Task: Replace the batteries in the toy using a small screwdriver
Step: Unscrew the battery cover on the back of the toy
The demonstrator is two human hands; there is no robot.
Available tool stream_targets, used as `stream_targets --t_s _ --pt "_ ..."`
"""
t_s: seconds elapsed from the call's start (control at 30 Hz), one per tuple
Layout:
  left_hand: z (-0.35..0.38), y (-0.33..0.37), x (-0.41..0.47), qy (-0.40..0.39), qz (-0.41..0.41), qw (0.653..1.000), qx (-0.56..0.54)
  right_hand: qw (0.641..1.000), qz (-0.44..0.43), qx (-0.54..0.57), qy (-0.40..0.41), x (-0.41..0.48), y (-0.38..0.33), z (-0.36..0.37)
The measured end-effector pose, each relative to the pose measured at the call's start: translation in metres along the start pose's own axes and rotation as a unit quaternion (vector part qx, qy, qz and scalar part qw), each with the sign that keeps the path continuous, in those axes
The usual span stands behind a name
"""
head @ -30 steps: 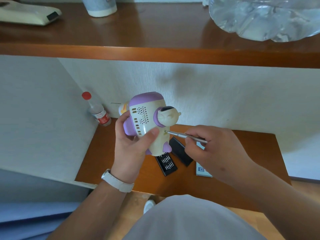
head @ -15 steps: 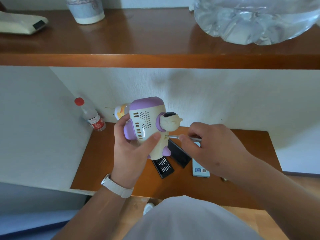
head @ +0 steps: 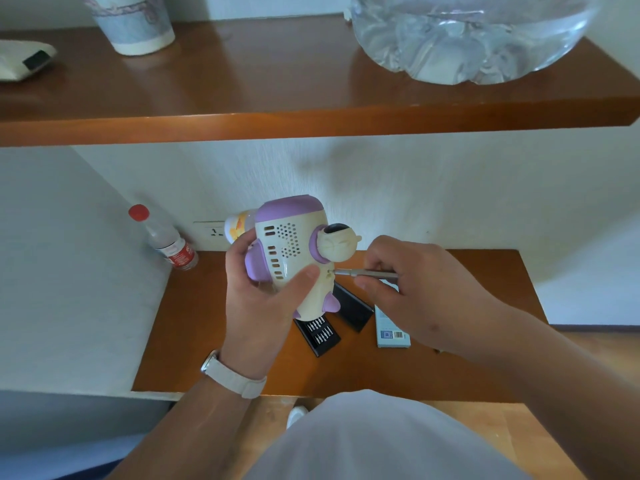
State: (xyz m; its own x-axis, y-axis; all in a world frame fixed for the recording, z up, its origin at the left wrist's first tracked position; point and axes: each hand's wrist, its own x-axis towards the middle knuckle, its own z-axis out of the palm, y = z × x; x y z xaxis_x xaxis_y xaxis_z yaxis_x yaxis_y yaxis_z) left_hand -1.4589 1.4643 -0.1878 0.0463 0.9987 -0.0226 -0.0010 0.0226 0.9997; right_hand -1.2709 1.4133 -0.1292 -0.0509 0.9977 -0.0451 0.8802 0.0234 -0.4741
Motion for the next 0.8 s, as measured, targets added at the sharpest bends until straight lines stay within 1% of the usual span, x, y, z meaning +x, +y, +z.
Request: stream_targets --t_s 0.2,0.33,0.43,0.8 --pt "0.006 0.002 -0.003 -0.008 -0.003 1.0 -0.002 0.999 -0.002 0.012 0.051 -0.004 0.0 0.002" --pt "0.008 0.0 -0.002 -0.01 -0.001 1.0 -0.013 0.998 0.036 -0.015 0.042 -0.006 0.003 0.003" --pt "0.01 -0.003 -0.002 -0.012 0.003 1.0 -0.008 0.998 0.045 -0.006 0.049 -0.008 0.006 0.006" --pt "0.023 -0.01 -0.004 -0.039 0.009 0.999 0.008 0.998 0.037 0.016 0.039 -0.021 0.023 0.003"
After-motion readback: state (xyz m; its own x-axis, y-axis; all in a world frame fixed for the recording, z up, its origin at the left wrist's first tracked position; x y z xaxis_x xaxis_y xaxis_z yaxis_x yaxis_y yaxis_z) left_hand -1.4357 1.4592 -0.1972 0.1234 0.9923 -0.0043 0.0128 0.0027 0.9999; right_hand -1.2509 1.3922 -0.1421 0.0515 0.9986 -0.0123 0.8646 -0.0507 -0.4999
